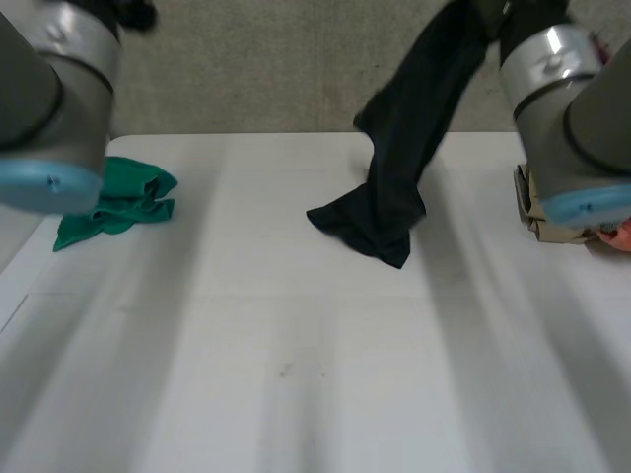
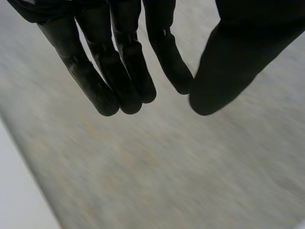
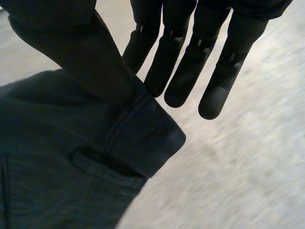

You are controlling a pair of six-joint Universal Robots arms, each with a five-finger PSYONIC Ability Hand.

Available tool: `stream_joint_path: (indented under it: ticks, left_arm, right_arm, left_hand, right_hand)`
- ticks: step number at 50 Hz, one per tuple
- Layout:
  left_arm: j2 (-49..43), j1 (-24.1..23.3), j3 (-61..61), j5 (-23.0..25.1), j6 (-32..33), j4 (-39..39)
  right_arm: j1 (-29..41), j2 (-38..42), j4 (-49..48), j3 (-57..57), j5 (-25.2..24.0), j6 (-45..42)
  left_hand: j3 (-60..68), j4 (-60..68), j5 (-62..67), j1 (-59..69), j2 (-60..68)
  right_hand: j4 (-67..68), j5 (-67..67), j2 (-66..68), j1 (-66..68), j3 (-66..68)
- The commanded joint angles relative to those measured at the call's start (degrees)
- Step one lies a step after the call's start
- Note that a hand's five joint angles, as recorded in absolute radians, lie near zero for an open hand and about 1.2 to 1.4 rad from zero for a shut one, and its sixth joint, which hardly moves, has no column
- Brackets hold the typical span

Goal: Fold the laundry.

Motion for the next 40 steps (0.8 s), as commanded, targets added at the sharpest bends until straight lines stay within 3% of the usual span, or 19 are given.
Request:
stream_joint_path:
  ticks: [1,19,27,32,33,35,40]
  left_arm:
    - [-6.5,-2.1,-8.1,3.6,-5.0,-1.0]
    - [-17.9,-8.1,-2.7,9.3,-12.8,-2.3]
    - [-24.2,-12.7,4.7,8.2,-15.2,-6.3]
    - [-27.9,-14.5,8.3,6.8,-17.8,-11.5]
    - [-28.8,-15.3,9.3,5.8,-18.1,-13.3]
    - [-29.5,-15.6,10.0,4.3,-17.9,-14.5]
    - [-26.0,-13.1,10.3,-8.3,-14.1,-15.5]
  right_arm:
    - [1.1,-0.2,3.0,6.9,-1.8,-2.0]
    - [0.8,-13.0,2.8,17.8,-9.2,3.3]
    - [2.5,-19.0,4.3,20.6,-10.8,6.7]
    - [2.5,-20.4,5.7,20.8,-10.6,6.8]
    - [2.1,-20.4,6.2,20.8,-10.5,6.8]
    - [1.7,-20.3,6.5,20.6,-10.4,6.8]
    - [-1.1,-19.9,7.3,20.4,-9.9,6.8]
  left_hand:
    - [-39.8,-39.8,-39.6,-38.4,-39.8]
    - [-41.8,-41.9,-41.7,-40.4,-41.8]
    - [-39.1,-39.2,-39.0,-37.7,-39.1]
    - [-19.1,-19.2,-19.0,-17.8,-19.1]
    - [-1.1,-1.2,-1.0,0.3,-1.1]
    - [18.5,18.4,18.6,19.8,18.5]
    - [18.6,18.5,18.7,20.0,18.6]
  right_hand:
    - [11.3,11.3,12.5,17.2,11.9]
    - [11.3,11.3,12.5,17.2,11.9]
    - [11.3,11.3,12.5,17.2,11.9]
    - [11.3,11.3,12.5,17.2,11.9]
    - [11.3,11.3,12.5,17.2,11.9]
    - [11.3,11.3,12.5,17.2,11.9]
    - [11.3,11.3,12.5,17.2,11.9]
